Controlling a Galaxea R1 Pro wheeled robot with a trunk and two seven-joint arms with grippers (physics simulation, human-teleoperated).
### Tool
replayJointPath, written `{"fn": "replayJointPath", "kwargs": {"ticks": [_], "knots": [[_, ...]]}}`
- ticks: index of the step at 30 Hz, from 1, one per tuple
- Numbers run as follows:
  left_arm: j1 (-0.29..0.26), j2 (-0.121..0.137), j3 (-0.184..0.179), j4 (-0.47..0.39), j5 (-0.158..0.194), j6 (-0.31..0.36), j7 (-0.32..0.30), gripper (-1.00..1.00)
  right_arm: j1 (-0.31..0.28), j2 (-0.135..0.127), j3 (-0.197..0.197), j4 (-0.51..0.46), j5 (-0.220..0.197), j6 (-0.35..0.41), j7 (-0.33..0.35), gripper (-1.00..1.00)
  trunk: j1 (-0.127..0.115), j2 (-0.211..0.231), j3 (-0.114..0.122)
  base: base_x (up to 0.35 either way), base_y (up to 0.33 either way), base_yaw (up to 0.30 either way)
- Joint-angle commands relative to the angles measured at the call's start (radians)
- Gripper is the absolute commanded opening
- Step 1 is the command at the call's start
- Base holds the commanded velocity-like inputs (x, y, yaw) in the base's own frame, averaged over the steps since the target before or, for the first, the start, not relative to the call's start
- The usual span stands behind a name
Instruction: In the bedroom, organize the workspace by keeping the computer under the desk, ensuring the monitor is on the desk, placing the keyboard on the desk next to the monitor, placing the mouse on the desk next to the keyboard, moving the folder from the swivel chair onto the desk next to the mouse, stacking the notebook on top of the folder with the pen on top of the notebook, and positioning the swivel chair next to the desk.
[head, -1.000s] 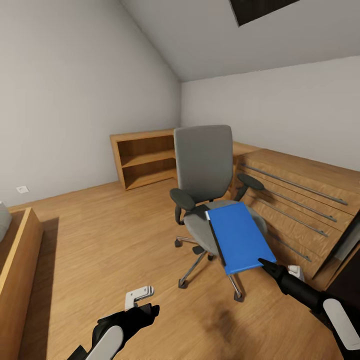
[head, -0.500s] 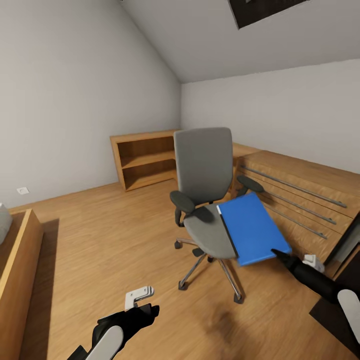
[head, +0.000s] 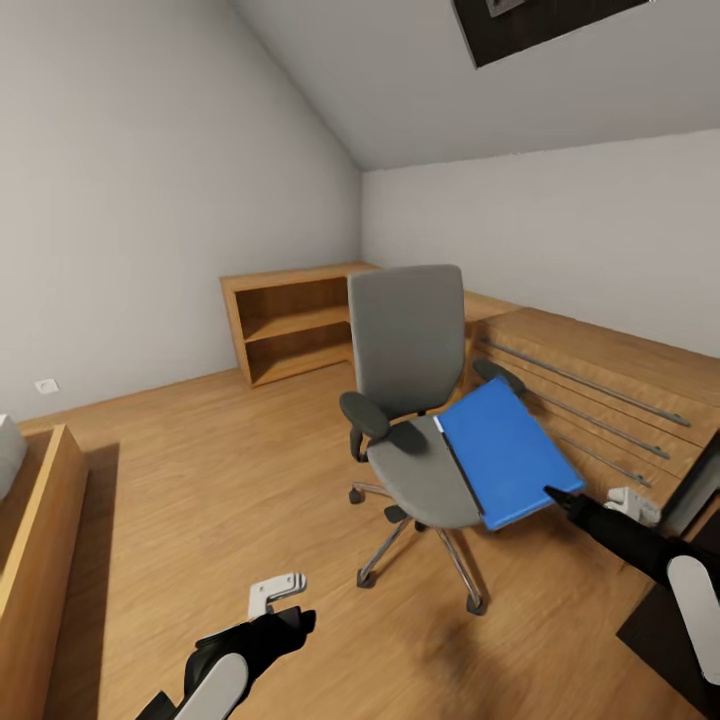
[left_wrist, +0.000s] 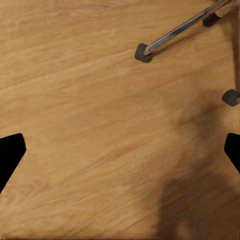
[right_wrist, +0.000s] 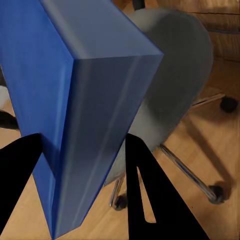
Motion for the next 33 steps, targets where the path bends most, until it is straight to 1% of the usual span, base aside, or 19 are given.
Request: {"fn": "replayJointPath", "kwargs": {"ticks": [1, 6, 10, 11, 12, 13, 15, 16, 17, 18, 19, 21, 22, 23, 26, 29, 33], "knots": [[-0.001, 0.001, -0.002, -0.001, -0.007, 0.001, 0.008, 1.00, 0.004, 0.001, -0.002, -0.027, 0.021, 0.012, 0.004, -1.00, -0.004, 0.007, 0.002, 0.000, 0.000, 0.000], [-0.001, 0.001, -0.002, 0.006, -0.028, 0.001, 0.008, 1.00, 0.028, 0.002, -0.002, -0.084, 0.071, 0.024, 0.000, -1.00, -0.023, 0.042, 0.018, 0.000, 0.000, 0.000], [-0.001, 0.001, -0.003, 0.018, -0.033, 0.000, 0.008, 1.00, 0.034, 0.002, -0.002, -0.096, 0.089, 0.026, -0.002, -1.00, -0.039, 0.070, 0.030, 0.000, 0.000, 0.000], [-0.001, 0.001, -0.003, 0.021, -0.034, 0.001, 0.007, 1.00, 0.035, 0.002, 0.000, -0.098, 0.101, 0.026, -0.002, -1.00, -0.042, 0.077, 0.034, 0.000, 0.000, 0.000], [-0.001, 0.000, -0.003, 0.025, -0.035, 0.001, 0.007, 1.00, 0.037, 0.009, 0.005, -0.102, 0.211, 0.019, -0.004, -1.00, -0.046, 0.084, 0.037, 0.000, 0.000, 0.000], [-0.001, 0.000, -0.003, 0.026, -0.035, 0.001, 0.007, 1.00, 0.037, 0.016, 0.006, -0.102, 0.247, 0.013, -0.008, -1.00, -0.050, 0.091, 0.040, 0.000, 0.000, 0.000], [-0.001, 0.000, -0.003, 0.026, -0.034, 0.001, 0.007, 1.00, 0.038, 0.028, 0.008, -0.102, 0.287, 0.000, -0.019, -1.00, -0.058, 0.105, 0.046, 0.000, 0.000, 0.000], [-0.001, 0.000, -0.003, 0.026, -0.034, 0.001, 0.007, 1.00, 0.038, 0.053, 0.014, -0.102, 0.349, -0.036, -0.048, -1.00, -0.062, 0.112, 0.049, 0.000, 0.000, 0.000], [-0.001, 0.000, -0.004, 0.027, -0.034, 0.001, 0.007, 1.00, 0.038, 0.095, 0.034, -0.101, 0.432, -0.120, -0.100, -1.00, -0.065, 0.119, 0.052, 0.000, 0.000, 0.000], [-0.001, 0.000, -0.004, 0.027, -0.034, 0.001, 0.007, 1.00, 0.038, 0.115, 0.046, -0.100, 0.474, -0.169, -0.129, -1.00, -0.069, 0.126, 0.055, 0.000, 0.000, 0.000], [-0.001, -0.001, -0.005, 0.029, -0.034, 0.001, 0.007, 1.00, 0.038, 0.143, 0.057, -0.096, 0.536, -0.237, -0.167, -1.00, -0.073, 0.133, 0.059, 0.000, 0.000, 0.000], [-0.001, -0.001, -0.006, 0.038, -0.034, 0.002, 0.006, 1.00, 0.038, 0.179, 0.063, -0.090, 0.611, -0.299, -0.192, -1.00, -0.081, 0.147, 0.065, 0.000, 0.000, 0.000], [-0.001, -0.001, -0.006, 0.040, -0.034, 0.002, 0.006, 1.00, 0.038, 0.187, 0.064, -0.088, 0.626, -0.309, -0.195, -1.00, -0.085, 0.154, 0.068, 0.000, 0.000, 0.000], [-0.001, -0.001, -0.006, 0.042, -0.034, 0.001, 0.006, 1.00, 0.038, 0.200, 0.065, -0.086, 0.650, -0.324, -0.200, -1.00, -0.088, 0.161, 0.071, 0.000, 0.000, 0.000], [-0.001, -0.001, -0.006, 0.045, -0.035, 0.001, 0.006, 1.00, 0.038, 0.214, 0.066, -0.080, 0.676, -0.339, -0.204, -1.00, -0.100, 0.182, 0.081, 0.000, 0.000, 0.000], [-0.001, -0.001, -0.005, 0.046, -0.036, 0.001, 0.006, 1.00, 0.038, 0.221, 0.067, -0.070, 0.689, -0.347, -0.206, -1.00, -0.111, 0.203, 0.090, 0.000, 0.000, 0.000], [-0.001, -0.001, -0.006, 0.047, -0.035, 0.001, 0.006, 1.00, 0.039, 0.224, 0.067, -0.066, 0.693, -0.350, -0.207, -1.00, -0.127, 0.231, 0.102, 0.000, 0.000, 0.000]]}}
